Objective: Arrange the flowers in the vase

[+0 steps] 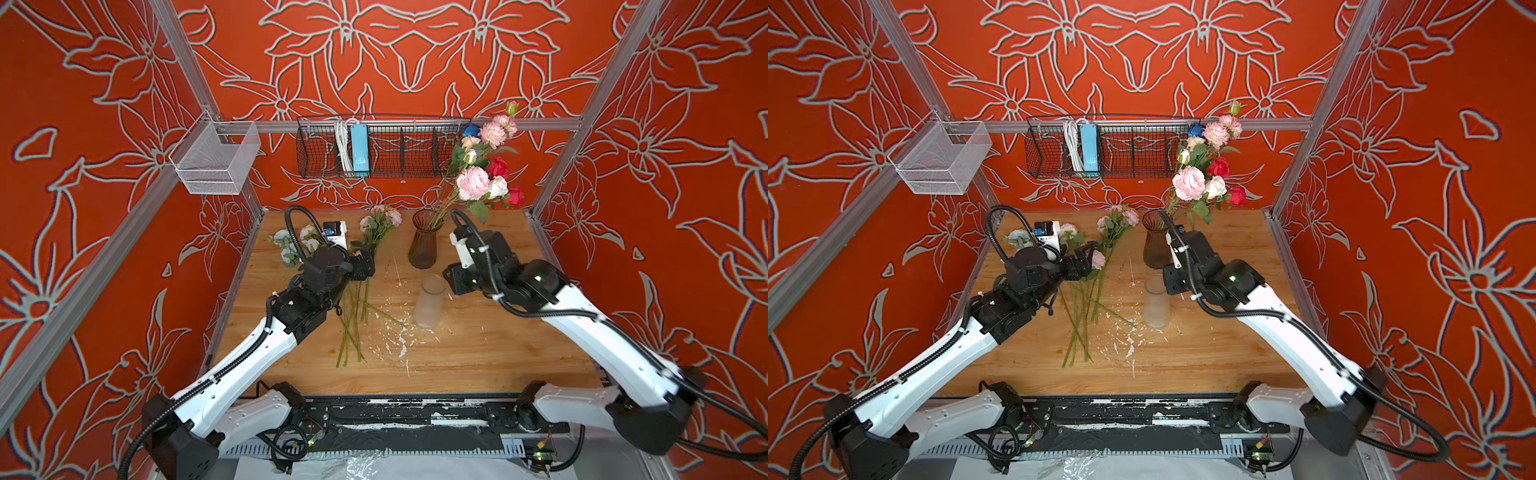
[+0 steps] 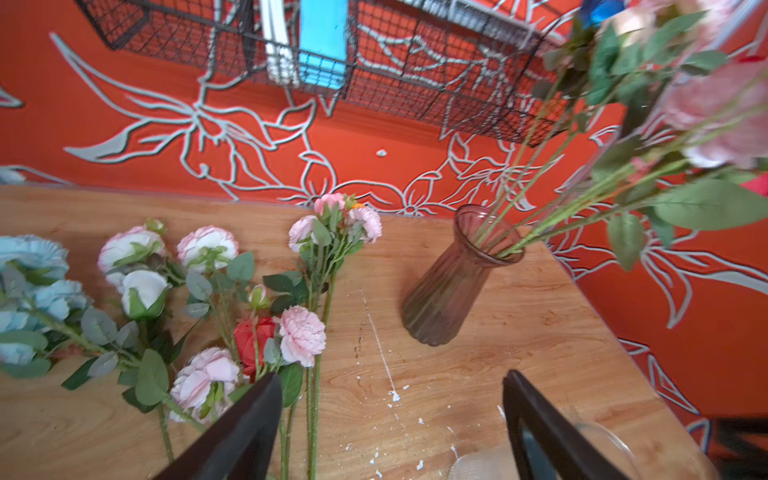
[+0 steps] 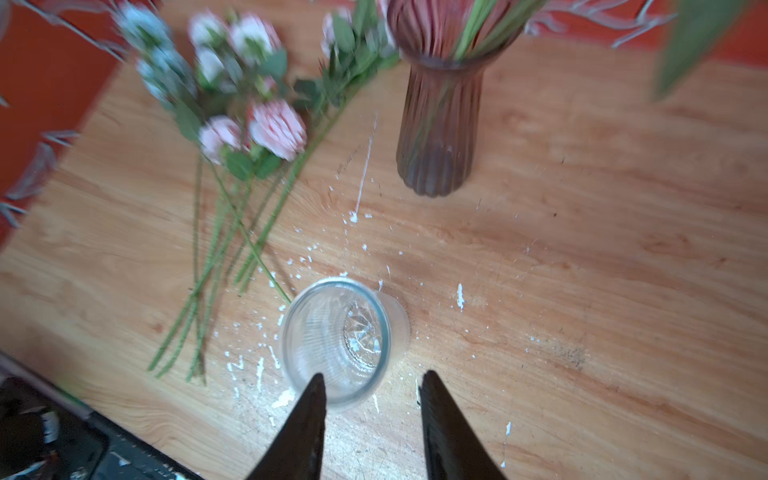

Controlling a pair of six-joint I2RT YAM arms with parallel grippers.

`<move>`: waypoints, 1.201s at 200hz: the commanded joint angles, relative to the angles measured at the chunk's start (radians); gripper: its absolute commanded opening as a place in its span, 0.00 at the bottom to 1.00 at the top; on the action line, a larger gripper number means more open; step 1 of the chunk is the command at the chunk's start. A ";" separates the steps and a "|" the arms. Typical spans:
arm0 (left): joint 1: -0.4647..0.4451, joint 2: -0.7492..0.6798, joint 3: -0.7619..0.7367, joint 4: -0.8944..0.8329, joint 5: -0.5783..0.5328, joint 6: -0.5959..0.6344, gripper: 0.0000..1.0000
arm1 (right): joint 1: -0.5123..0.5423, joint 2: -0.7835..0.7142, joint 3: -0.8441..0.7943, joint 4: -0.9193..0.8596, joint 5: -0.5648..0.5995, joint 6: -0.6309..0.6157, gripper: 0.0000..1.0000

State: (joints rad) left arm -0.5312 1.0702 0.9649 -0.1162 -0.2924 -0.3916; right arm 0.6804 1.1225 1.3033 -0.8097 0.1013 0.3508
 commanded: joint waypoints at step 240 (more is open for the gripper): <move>0.123 0.803 0.316 -0.528 0.026 -0.007 0.40 | 0.005 -0.574 -0.820 0.309 0.009 0.254 0.35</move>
State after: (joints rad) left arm -0.4076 1.8423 1.2762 -0.6167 -0.2298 -0.4194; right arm 0.6804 0.5667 0.5007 -0.5041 0.0967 0.5819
